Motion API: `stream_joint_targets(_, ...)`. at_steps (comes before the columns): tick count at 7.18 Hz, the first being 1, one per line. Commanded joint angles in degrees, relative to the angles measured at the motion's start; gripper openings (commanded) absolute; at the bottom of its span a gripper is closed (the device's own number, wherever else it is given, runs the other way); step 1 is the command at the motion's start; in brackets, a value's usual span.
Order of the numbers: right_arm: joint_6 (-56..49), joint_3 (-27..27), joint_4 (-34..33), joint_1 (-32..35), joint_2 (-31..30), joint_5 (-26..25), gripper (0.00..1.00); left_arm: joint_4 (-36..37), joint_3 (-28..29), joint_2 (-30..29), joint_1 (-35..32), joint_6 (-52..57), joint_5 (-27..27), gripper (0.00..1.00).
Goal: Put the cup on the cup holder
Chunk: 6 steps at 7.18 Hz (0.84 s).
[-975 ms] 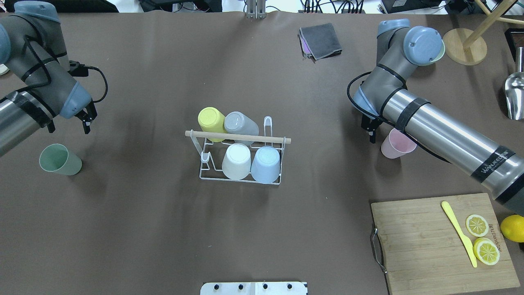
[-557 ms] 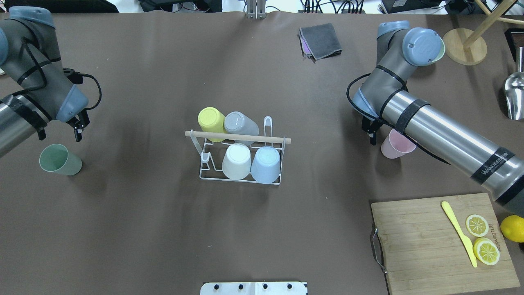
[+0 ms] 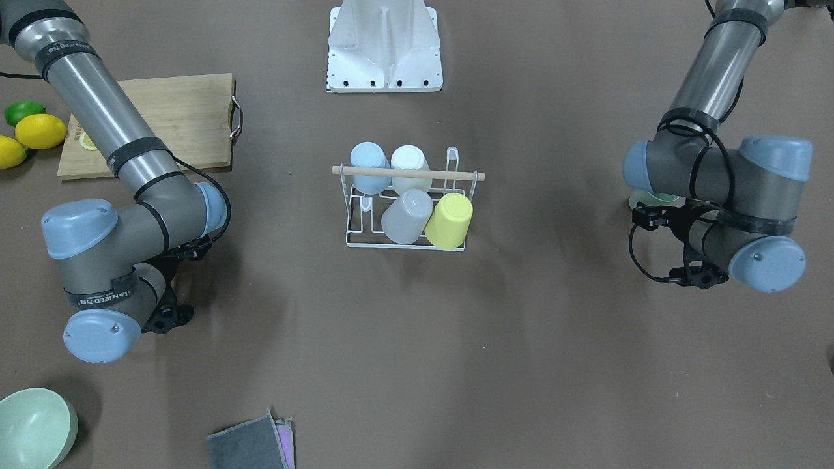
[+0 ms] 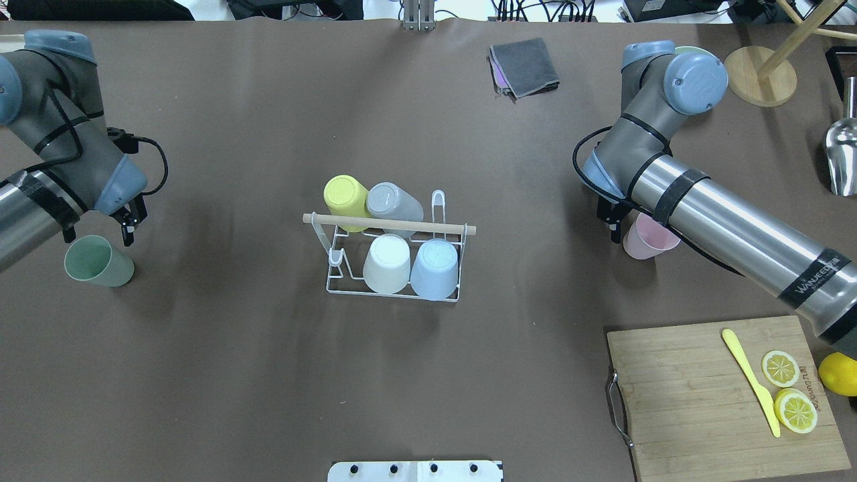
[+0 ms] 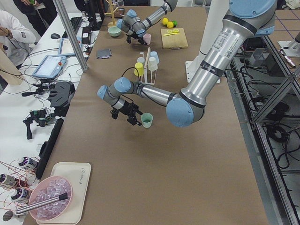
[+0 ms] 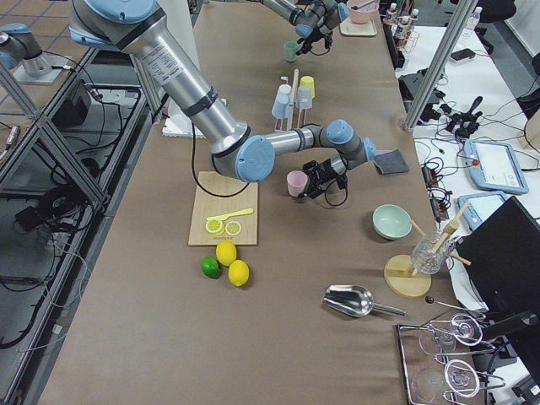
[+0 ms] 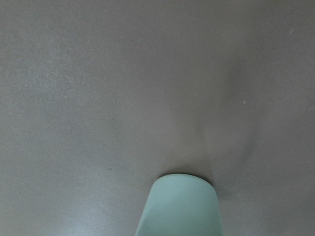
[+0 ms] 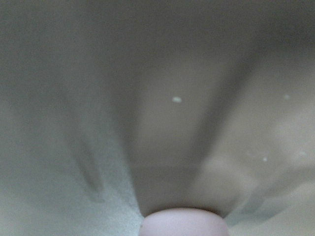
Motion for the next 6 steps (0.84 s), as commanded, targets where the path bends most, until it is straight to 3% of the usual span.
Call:
stream_joint_targets(1, 0.01, 0.67, -0.03, 0.09, -0.7, -0.07, 1.0, -0.32, 0.3, 0.12, 0.21, 0.59, -0.07, 0.98)
stream_joint_targets(6, 0.01, 1.29, -1.17, -0.43, -0.97, 0.02, 1.0, -1.2, 1.35, 0.12, 0.65, 1.03, -0.42, 0.98)
